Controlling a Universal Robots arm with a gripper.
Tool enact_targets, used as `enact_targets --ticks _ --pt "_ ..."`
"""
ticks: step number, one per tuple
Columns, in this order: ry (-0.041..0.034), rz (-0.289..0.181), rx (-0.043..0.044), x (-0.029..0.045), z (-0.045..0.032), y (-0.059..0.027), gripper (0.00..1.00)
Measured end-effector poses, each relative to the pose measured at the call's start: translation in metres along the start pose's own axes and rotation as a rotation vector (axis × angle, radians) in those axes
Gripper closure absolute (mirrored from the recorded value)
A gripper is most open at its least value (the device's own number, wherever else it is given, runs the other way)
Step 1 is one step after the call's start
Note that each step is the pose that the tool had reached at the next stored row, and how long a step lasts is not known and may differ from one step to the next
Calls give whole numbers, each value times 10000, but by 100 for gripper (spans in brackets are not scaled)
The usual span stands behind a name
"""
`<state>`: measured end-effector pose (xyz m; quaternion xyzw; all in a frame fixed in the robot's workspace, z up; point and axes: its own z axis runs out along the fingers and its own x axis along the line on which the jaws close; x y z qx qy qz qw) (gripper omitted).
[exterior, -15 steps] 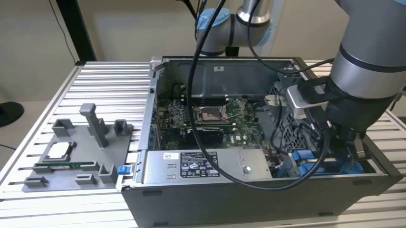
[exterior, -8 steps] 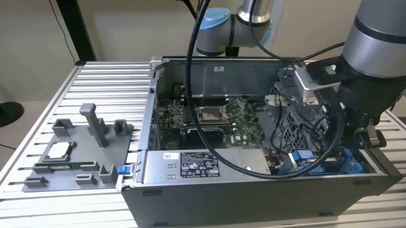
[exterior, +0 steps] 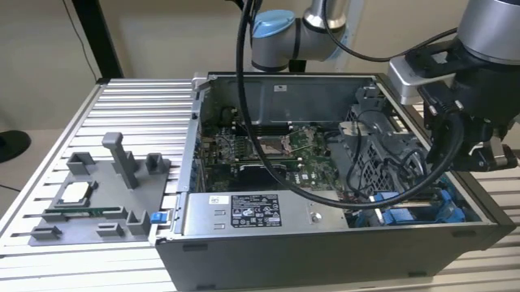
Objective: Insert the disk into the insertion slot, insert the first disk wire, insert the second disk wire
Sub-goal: 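Insert the second disk wire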
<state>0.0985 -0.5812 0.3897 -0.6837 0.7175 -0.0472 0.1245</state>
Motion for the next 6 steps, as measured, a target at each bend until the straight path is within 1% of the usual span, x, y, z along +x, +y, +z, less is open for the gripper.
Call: enact_targets --ticks 6 --pt "0 0 0 0 -2 0 0"
